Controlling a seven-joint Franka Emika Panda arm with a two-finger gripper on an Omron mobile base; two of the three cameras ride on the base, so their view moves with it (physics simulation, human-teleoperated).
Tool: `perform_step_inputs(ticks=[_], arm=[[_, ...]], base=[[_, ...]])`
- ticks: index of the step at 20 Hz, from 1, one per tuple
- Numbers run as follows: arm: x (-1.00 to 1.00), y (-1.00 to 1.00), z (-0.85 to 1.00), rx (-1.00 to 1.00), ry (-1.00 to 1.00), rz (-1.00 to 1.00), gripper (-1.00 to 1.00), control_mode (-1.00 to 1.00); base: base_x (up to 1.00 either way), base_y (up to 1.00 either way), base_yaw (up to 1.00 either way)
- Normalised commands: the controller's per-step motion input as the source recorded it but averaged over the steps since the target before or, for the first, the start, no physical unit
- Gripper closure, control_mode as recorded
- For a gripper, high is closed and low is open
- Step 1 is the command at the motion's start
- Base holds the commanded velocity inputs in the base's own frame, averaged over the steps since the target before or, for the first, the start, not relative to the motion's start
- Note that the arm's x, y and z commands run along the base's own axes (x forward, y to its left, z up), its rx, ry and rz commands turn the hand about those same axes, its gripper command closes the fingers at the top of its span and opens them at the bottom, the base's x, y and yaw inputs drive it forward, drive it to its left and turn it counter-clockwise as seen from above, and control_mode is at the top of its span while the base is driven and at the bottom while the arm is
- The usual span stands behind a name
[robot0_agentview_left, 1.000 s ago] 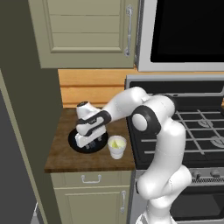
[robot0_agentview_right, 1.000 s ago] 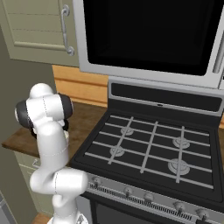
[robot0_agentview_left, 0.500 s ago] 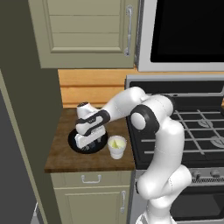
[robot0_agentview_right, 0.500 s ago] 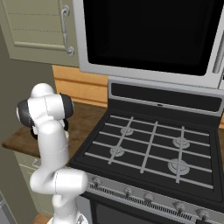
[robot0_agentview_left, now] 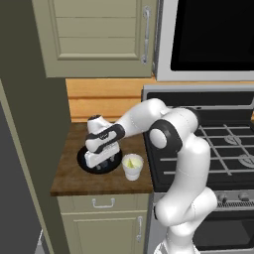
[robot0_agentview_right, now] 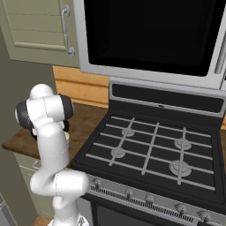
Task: Grab a lemon wedge from the fridge and one ice cube from the ice bowl, and put them in the glass of lemonade.
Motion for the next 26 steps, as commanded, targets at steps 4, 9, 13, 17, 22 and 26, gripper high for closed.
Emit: perform_step_inputs(ticks=[4,9,13,17,22,26], arm=[[-0.12,0.00,0.00,0.00,0.00,0.00,-1.00,-1.00],[0.00,0.00,0.00,0.00,0.00,0.00,1.00,-1.00],[0.00,0.00,0.00,0.00,0.00,0.00,1.00,-1.00],[0.00,0.00,0.00,0.00,0.00,0.00,1.00,-1.00],[-0.02,0.00,0.00,0.00,0.00,0.00,1.00,-1.00],[0.00,0.00,0.19,0.01,-0.02,0.00,1.00,-1.00]], base=[[0.00,0.00,0.00],[0.00,0.00,0.00],[0.00,0.00,0.00],[0.00,0.00,0.00],[0.00,0.00,0.00],[0.00,0.00,0.00]])
